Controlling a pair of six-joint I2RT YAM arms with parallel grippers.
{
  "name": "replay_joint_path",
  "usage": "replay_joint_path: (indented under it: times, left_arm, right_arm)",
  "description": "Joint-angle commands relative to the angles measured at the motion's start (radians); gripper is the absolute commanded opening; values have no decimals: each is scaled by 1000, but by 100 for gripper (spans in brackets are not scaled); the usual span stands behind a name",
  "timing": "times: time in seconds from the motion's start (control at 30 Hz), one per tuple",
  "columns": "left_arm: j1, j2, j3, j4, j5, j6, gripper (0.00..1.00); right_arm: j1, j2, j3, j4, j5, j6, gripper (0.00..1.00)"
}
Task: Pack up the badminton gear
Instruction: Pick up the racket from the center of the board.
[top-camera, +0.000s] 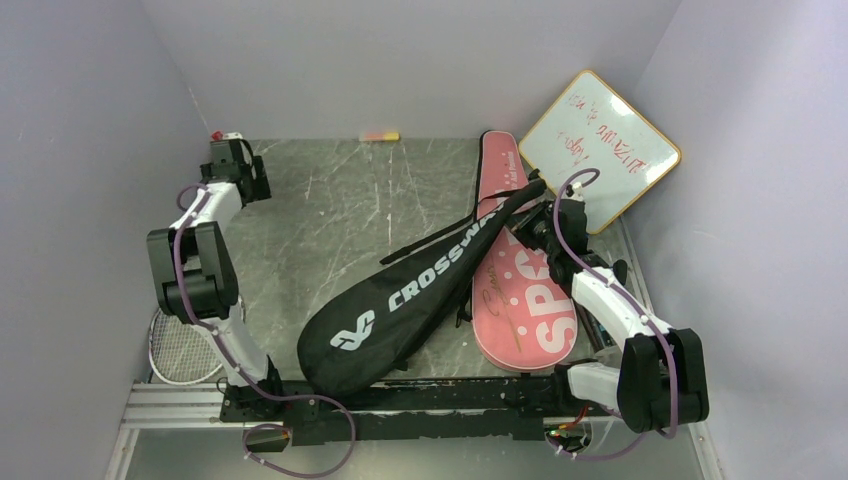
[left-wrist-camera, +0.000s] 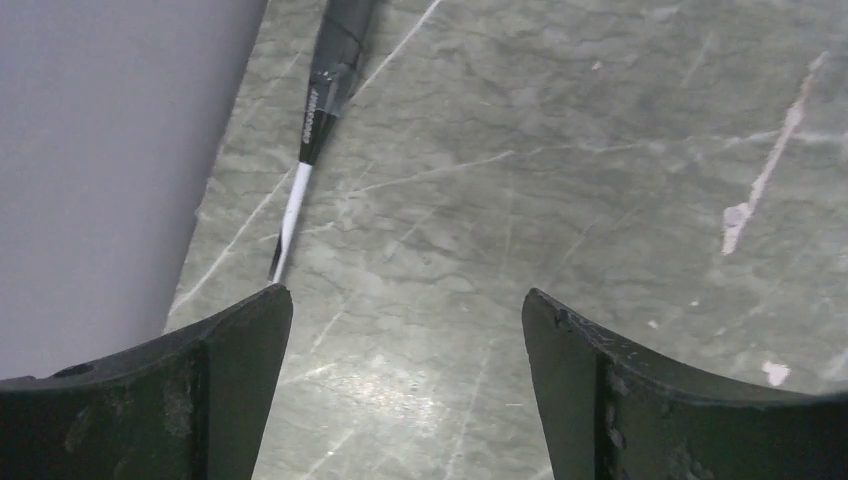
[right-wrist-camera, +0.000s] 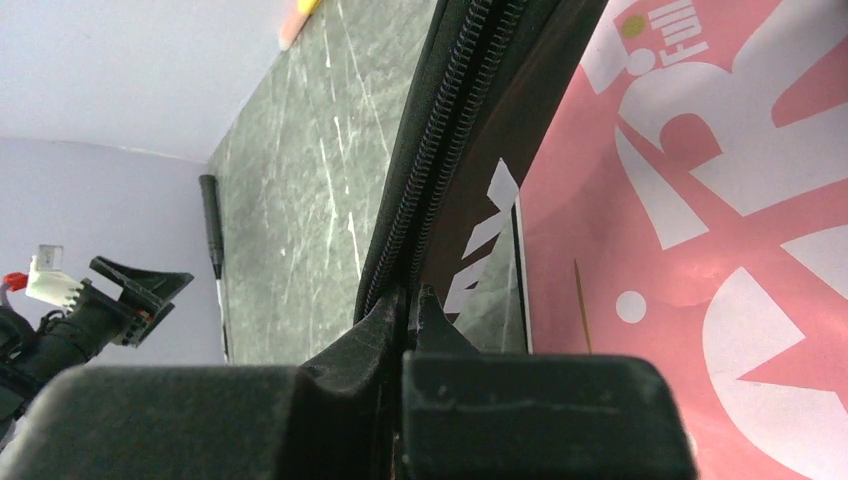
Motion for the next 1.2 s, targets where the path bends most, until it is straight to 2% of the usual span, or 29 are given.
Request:
replay_joint_path:
  times: [0.0, 0.13, 0.33, 0.63, 0.93, 0.97, 1.03, 1.1, 1.17]
  left_arm:
    - [16, -36, 37, -17, 72, 39, 92]
    - [78, 3, 113, -38, 114, 43, 86]
    - [168, 100, 237, -118, 159, 47, 72]
    - [218, 233, 274, -149, 199, 57, 73]
    - [221, 424, 488, -331, 223, 104, 69]
    - [223, 446, 501, -345, 223, 104, 67]
    - [225, 461, 510, -351, 223, 104, 56]
    - [231, 470, 514, -354, 238, 102, 37]
    - [238, 477, 523, -362, 250, 99, 27]
  right_arm:
    - [2, 6, 17, 88, -45, -10, 0]
    - [2, 6, 9, 106, -70, -1, 0]
    - [2, -15, 3, 109, -60, 5, 1]
    - [0, 11, 6, 136, -108, 20, 1]
    - [-1, 0, 17, 104, -70, -2, 1]
    - [-1, 0, 17, 103, -68, -2, 1]
    - [-2, -1, 16, 104, -67, 0, 1]
    - [-2, -1, 14, 107, -68, 3, 2]
    - [-2, 2, 14, 110, -71, 7, 2]
